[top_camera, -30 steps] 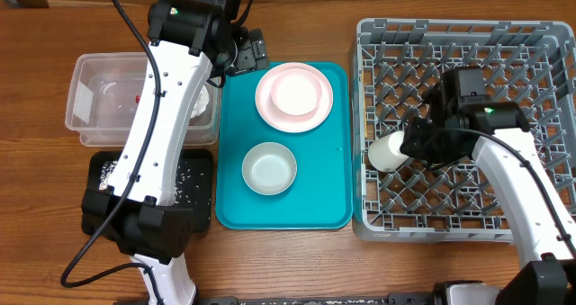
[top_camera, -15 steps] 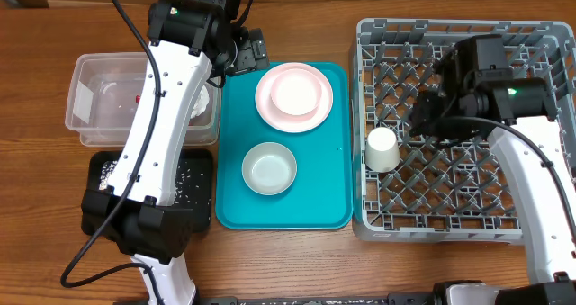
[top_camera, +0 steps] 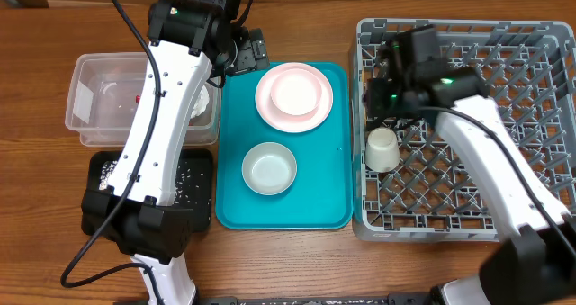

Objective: Sort waste into correct bins and load items into the dishwasher
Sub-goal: 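Release the cup and raise the right gripper away from the rack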

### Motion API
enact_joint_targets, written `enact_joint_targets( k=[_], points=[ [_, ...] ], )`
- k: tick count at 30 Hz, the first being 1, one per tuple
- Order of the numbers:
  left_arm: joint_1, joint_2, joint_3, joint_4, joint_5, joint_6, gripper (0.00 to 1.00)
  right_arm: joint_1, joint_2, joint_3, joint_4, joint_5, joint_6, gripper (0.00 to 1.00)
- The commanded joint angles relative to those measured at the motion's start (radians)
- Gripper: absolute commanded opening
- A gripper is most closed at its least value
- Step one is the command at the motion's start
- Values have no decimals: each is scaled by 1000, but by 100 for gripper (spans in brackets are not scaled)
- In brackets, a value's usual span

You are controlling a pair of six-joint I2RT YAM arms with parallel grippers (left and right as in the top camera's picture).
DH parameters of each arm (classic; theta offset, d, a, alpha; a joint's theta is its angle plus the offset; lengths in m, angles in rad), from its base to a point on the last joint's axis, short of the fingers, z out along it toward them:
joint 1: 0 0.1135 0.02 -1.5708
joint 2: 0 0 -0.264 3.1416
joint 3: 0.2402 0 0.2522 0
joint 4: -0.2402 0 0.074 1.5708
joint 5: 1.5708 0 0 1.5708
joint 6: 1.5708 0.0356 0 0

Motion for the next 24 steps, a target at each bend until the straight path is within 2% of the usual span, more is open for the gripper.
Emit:
enact_joint_targets(
  k=[1,6,12,20,24],
  points=[
    [0,-16,10,-1,-9,7,100,30,83,20,33,58,-11,43],
    [0,-16,10,-1,-10,7,100,36,145,20,37,69,-11,38],
    [0,-16,10,-1,-9,7,100,36,147,20,11,71,-10,18],
    [-1,-16,10,-1,-10,7,100,37,148,20,-48,63,-10,18],
    [-1,-16,10,-1,-9,7,100,37,148,20,-74,64,-10,11]
  ],
)
